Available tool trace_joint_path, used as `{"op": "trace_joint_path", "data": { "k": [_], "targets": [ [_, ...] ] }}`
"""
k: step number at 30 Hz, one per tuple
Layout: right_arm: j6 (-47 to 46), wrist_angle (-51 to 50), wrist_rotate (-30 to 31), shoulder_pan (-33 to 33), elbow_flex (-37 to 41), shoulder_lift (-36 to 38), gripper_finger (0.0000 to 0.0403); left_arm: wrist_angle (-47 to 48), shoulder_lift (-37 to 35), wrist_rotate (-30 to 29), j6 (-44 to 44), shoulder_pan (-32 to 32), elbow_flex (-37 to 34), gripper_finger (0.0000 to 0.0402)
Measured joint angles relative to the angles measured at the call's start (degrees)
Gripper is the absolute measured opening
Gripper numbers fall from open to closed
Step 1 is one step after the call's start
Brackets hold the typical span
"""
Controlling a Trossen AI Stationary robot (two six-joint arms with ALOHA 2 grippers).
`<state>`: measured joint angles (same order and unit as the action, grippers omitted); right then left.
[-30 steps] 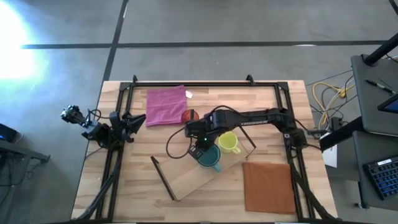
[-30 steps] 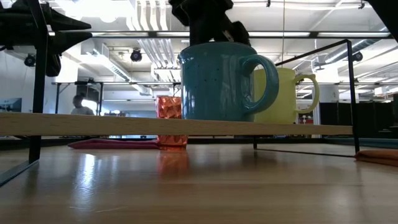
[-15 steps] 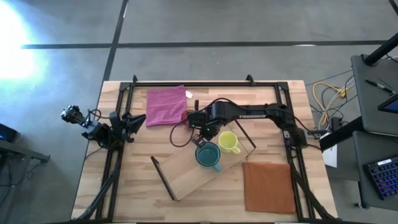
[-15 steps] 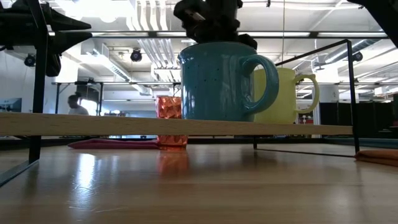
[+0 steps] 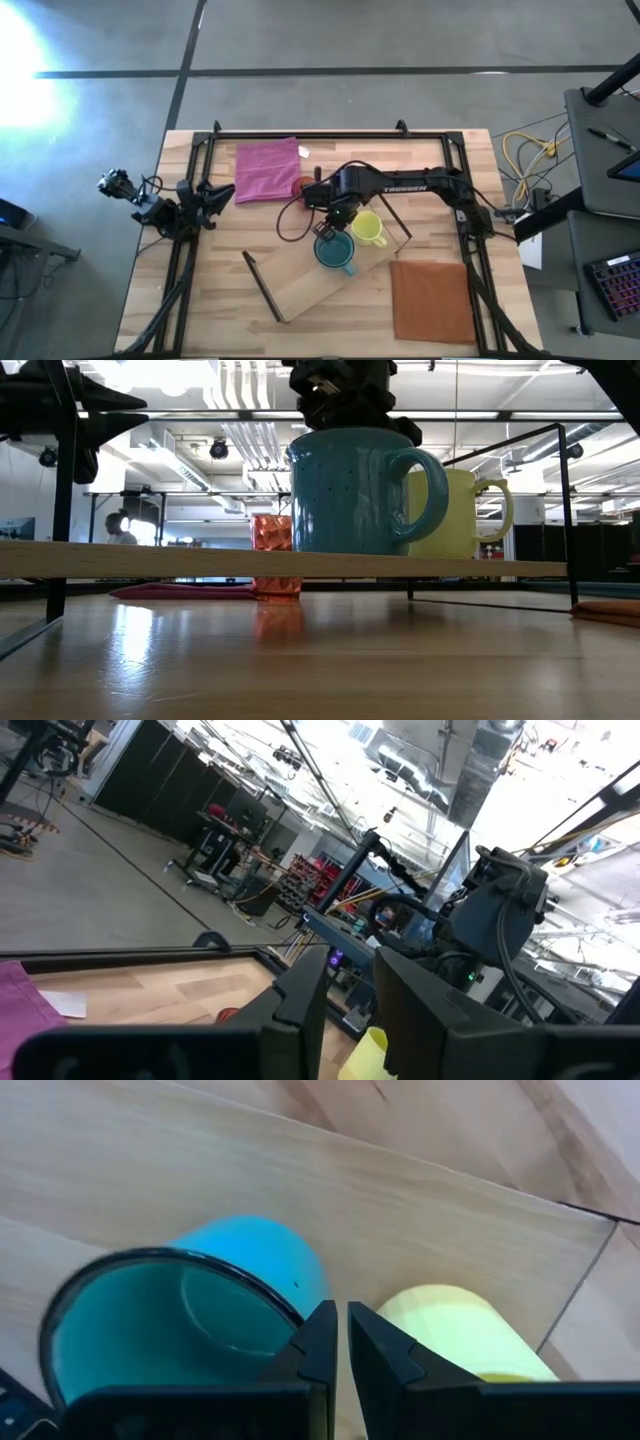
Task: Stack small to large cups/mugs on shelf
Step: Put the blue mug on the shelf
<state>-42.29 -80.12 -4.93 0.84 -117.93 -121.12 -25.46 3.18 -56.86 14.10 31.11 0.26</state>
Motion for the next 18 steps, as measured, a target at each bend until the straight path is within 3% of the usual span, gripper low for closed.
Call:
{"op": "trace_joint_path", "data": {
  "k": [18],
  "targets": [
    [2.1,-1.7,-2.9,0.2,0.0,0.0,0.0022,0.5,-0.4,0.0,0.2,0.0,0.0,0.0073]
  ]
}}
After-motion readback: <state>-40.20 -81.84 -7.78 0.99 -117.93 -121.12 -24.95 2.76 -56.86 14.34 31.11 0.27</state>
